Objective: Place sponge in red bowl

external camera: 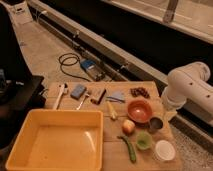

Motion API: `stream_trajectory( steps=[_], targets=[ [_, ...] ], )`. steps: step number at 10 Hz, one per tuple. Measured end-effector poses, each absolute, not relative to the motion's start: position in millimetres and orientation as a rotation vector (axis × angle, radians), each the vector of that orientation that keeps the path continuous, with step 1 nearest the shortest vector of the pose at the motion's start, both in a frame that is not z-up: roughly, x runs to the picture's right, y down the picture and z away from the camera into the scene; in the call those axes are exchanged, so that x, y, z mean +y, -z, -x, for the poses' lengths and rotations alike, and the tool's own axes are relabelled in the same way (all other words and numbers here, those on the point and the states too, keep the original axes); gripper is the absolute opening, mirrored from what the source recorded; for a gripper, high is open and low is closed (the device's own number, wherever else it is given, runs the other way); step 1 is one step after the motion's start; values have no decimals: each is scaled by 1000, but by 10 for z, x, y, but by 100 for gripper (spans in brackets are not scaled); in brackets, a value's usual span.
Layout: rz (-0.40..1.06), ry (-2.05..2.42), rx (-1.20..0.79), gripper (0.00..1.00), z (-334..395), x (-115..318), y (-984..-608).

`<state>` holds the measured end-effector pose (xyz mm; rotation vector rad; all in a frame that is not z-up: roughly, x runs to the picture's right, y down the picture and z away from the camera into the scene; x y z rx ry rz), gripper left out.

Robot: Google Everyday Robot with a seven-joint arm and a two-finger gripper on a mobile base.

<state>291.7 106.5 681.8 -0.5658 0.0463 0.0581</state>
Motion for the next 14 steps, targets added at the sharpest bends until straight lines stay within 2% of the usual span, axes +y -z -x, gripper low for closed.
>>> stream_trajectory(
  steps=[9, 12, 14],
  targets=[
    [543, -46, 39, 65, -2916, 1019, -6804],
    [488, 9, 30, 65, -2906, 802, -6755],
    [434, 104, 26, 65, -2766, 438, -6741]
  ],
)
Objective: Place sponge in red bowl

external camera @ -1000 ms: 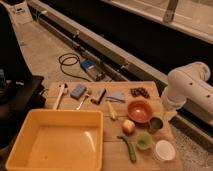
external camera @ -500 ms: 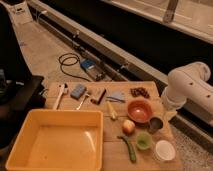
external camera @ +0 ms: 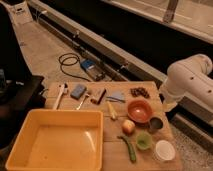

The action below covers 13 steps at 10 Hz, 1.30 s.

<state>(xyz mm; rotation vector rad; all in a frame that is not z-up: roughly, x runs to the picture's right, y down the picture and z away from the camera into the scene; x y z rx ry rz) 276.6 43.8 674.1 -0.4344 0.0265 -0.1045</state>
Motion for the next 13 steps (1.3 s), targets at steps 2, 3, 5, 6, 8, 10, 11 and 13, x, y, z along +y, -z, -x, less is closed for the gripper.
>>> stream_trajectory(
  steps=[2, 3, 5, 6, 8, 10, 11, 13],
  targets=[
    [387, 219, 10, 65, -2426, 194, -6739],
    [368, 266, -5, 65, -2244, 125, -6742],
    [315, 374, -67, 65, -1711, -2, -6753],
    [314, 374, -65, 65, -1724, -1, -6749],
    [314, 376, -66, 65, -1710, -1, -6753],
    [327, 381, -51, 65, -1767, 4, -6746],
    [340, 406, -48, 65, -1775, -18, -6771],
    [356, 510, -66, 65, -1685, -173, -7024]
  ],
)
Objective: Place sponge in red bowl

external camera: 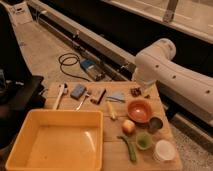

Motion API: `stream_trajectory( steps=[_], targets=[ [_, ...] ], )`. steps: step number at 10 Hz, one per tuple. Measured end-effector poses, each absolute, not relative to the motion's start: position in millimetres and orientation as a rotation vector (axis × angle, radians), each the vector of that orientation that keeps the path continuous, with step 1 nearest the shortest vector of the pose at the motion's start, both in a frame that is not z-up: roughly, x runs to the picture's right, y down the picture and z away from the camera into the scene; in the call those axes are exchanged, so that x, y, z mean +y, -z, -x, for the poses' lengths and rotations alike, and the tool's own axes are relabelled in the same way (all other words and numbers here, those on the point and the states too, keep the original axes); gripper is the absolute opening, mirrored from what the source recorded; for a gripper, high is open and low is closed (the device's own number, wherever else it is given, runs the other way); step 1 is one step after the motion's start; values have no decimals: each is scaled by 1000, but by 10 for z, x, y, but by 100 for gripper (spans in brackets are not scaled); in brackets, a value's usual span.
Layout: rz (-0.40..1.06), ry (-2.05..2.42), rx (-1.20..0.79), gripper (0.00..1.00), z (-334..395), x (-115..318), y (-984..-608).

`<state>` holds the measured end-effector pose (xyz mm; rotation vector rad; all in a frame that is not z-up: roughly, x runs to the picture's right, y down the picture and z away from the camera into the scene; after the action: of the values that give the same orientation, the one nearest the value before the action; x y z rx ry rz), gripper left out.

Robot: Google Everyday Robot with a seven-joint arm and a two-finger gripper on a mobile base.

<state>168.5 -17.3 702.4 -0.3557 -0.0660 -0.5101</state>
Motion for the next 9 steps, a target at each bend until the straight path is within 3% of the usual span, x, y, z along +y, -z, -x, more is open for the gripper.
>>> stream_trajectory(
  steps=[6, 9],
  targets=[
    [283, 704, -218, 65, -436, -641, -7888],
    [260, 712, -263, 65, -128, -639, -8012]
  ],
)
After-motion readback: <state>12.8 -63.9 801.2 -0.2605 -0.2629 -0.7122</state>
